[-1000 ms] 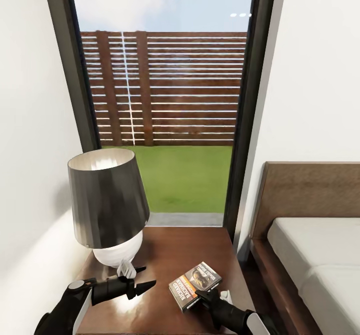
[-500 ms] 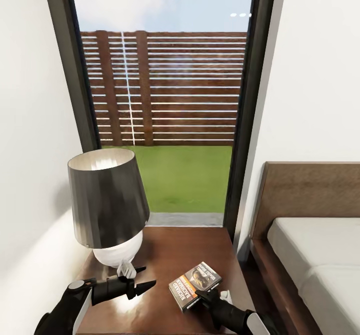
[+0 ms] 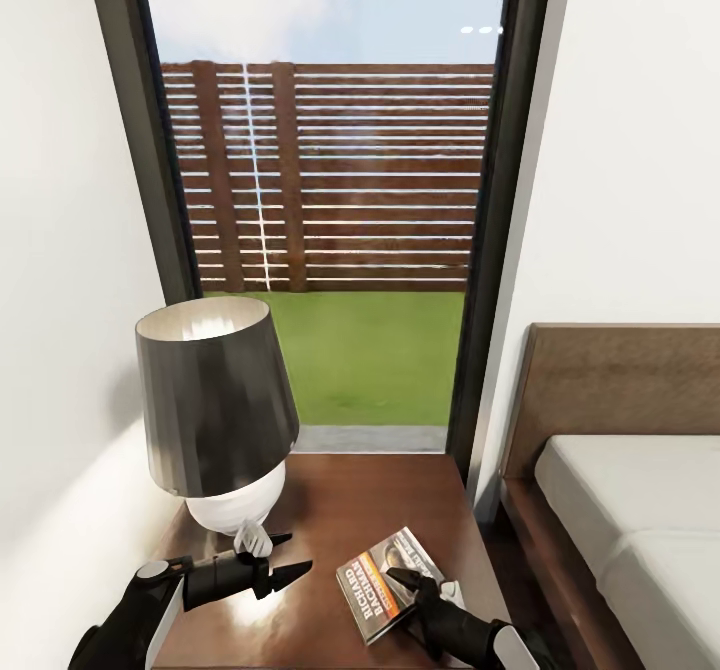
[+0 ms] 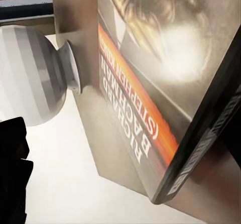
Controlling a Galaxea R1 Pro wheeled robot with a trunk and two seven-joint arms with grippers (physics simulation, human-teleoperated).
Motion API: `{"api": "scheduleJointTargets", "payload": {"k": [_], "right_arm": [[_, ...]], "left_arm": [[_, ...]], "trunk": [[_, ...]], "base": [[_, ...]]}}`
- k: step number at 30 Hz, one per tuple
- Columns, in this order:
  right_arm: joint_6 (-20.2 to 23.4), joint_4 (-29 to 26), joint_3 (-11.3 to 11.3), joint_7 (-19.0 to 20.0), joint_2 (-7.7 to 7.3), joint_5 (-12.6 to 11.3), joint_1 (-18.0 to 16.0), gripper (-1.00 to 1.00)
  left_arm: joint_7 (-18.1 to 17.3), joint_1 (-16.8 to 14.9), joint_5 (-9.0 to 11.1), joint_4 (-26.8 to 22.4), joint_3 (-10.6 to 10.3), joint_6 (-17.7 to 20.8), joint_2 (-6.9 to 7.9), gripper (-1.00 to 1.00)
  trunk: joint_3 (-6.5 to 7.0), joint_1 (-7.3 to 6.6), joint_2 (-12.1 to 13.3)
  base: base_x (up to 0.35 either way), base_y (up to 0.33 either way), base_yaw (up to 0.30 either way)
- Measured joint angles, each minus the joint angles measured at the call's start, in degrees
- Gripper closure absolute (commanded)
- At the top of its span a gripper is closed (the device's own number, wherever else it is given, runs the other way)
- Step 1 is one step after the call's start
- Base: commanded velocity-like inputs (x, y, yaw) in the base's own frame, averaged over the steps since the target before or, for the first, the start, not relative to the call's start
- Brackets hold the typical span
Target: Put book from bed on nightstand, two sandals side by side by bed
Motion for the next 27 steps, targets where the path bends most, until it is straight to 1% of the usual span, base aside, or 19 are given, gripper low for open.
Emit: {"api": "scheduleJointTargets", "payload": {"k": [25,27], "right_arm": [[0.0,0.0,0.0,0.0,0.00,-0.2,0.0,-1.00],[-0.2,0.0,0.1,-0.1,0.02,0.4,0.0,-1.00]], "left_arm": [[0.0,0.0,-0.1,0.0,0.0,0.0,0.00,-1.00],[0.0,0.0,-0.1,0.0,0.0,0.0,0.00,-1.00]], "trunk": [[0.00,0.00,0.0],[0.35,-0.43,0.8]], "base": [[0.000,0.000,0.000],[0.000,0.000,0.000]]}}
